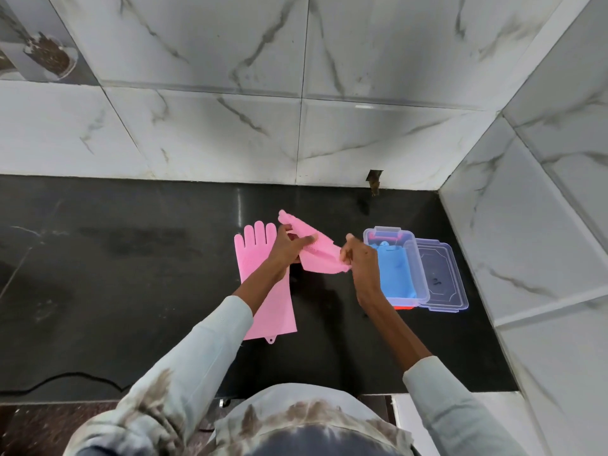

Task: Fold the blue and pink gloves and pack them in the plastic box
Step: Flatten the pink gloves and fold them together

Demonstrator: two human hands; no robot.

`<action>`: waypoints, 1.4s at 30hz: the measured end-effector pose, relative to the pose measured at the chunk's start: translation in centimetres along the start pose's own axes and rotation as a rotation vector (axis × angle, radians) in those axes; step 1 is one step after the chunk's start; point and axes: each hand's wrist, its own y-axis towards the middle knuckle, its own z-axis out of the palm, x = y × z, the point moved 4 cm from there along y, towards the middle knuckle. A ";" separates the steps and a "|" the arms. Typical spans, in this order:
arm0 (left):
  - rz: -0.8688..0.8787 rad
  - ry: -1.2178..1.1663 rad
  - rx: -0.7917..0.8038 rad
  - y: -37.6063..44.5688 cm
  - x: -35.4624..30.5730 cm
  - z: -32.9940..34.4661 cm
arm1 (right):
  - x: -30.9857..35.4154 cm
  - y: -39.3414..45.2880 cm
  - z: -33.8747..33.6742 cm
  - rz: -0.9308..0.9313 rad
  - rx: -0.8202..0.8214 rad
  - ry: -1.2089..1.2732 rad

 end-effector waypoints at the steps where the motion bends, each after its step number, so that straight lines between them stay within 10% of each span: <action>1: 0.008 0.102 0.019 -0.1 0.1 -0.2 | -1.3 0.0 0.1 -0.043 0.019 -0.182; 7: -0.002 0.712 -0.076 -0.8 4.1 -1.8 | -9.2 -1.2 1.7 0.029 0.476 -1.004; 14: 0.007 0.826 -0.037 -0.8 5.3 -2.2 | -8.5 -1.7 1.4 0.039 0.226 -0.665; 21: 0.011 0.884 -0.051 -0.2 5.6 -0.4 | -8.1 -1.5 3.5 0.661 0.303 0.060; 26: -0.190 0.215 -0.078 0.7 5.4 -0.2 | -6.5 -0.9 2.5 0.807 0.453 0.557; 29: -0.295 -0.227 0.060 1.2 4.6 -0.3 | -4.8 -0.2 2.4 0.734 0.579 0.564; 36: 0.115 -0.269 0.296 3.1 -1.1 0.7 | -1.4 2.4 3.1 0.259 0.656 0.612; 42: 0.049 0.013 0.120 2.4 3.2 -0.2 | -5.3 2.0 2.7 0.461 0.655 0.300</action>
